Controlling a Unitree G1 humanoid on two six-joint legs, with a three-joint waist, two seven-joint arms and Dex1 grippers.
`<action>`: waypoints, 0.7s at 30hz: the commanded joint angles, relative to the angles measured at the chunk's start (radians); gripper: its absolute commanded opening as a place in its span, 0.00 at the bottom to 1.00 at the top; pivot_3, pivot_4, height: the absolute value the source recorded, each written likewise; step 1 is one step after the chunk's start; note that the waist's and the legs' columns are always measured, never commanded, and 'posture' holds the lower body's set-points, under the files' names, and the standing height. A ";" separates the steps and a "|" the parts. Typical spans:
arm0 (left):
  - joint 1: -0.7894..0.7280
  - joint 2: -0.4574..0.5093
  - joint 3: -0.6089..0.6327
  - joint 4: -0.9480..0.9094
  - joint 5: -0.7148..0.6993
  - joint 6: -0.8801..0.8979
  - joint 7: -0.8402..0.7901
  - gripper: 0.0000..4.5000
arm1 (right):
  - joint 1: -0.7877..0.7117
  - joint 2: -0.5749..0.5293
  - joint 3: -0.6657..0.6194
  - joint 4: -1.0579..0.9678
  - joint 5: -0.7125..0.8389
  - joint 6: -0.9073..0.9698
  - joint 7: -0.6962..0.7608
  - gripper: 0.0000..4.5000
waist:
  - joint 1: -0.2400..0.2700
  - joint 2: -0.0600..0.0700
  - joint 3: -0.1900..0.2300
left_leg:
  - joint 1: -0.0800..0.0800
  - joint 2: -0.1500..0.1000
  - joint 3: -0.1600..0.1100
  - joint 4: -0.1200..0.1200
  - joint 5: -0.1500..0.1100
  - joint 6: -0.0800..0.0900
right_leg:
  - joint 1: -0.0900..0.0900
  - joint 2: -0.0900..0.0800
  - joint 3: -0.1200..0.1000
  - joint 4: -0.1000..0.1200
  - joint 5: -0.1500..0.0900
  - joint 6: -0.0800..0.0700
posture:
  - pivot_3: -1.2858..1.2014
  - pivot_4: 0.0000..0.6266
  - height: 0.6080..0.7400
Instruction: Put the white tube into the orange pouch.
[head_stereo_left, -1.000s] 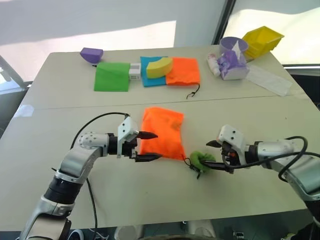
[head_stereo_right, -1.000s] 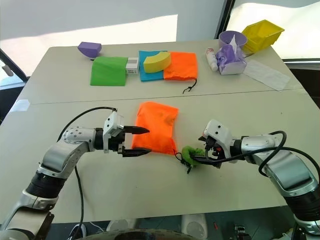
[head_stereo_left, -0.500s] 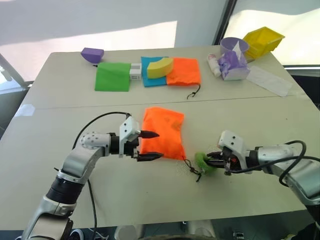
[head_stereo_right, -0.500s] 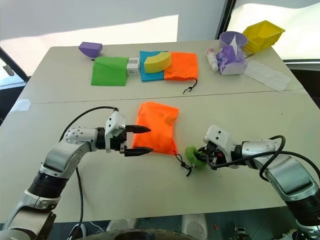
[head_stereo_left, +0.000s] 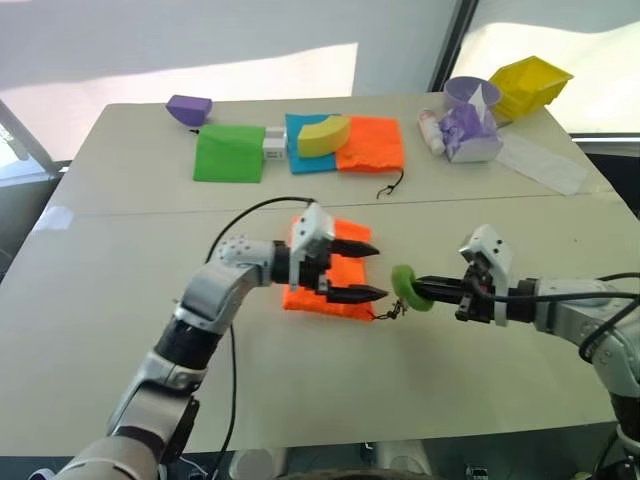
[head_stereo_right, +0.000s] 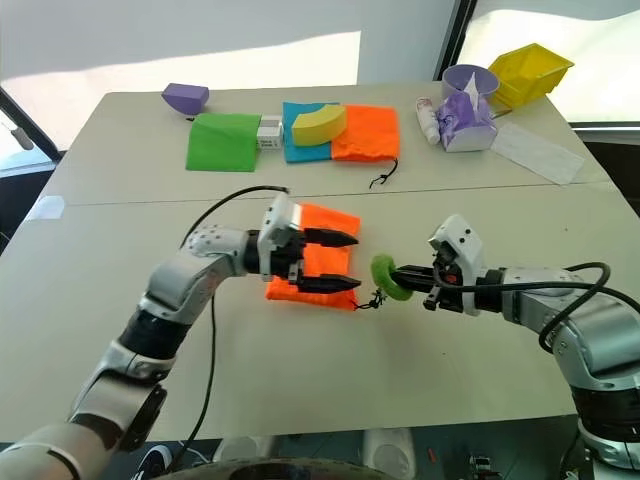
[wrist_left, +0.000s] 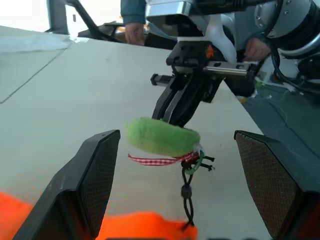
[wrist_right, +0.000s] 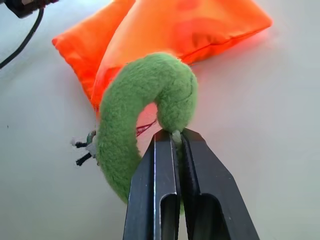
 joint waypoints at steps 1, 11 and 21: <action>-0.046 -0.045 -0.071 0.107 0.075 -0.112 -0.043 0.88 | 0.001 -0.008 -0.048 -0.042 0.031 0.014 -0.023 0.01 | -0.004 0.000 0.000 | 0.000 0.000 0.001 0.000 0.000 0.001 | -0.001 0.000 0.001 0.000 0.000 0.000 | 0.52 0.24 1.00; -0.071 -0.075 -0.125 0.224 0.172 -0.275 -0.116 1.00 | 0.021 0.021 -0.085 -0.089 0.075 0.042 -0.098 0.00 | 0.000 0.000 0.000 | 0.000 0.001 0.001 0.001 0.000 0.000 | -0.001 0.000 0.000 0.001 0.000 0.000 | 0.52 0.24 1.00; -0.051 -0.134 -0.150 0.195 0.204 -0.094 -0.039 1.00 | -0.003 0.010 -0.069 -0.066 0.073 0.028 -0.108 0.00 | 0.000 0.000 0.000 | 0.000 0.001 -0.001 0.002 0.000 0.001 | 0.001 0.000 0.000 0.001 0.000 0.000 | 0.52 0.24 1.00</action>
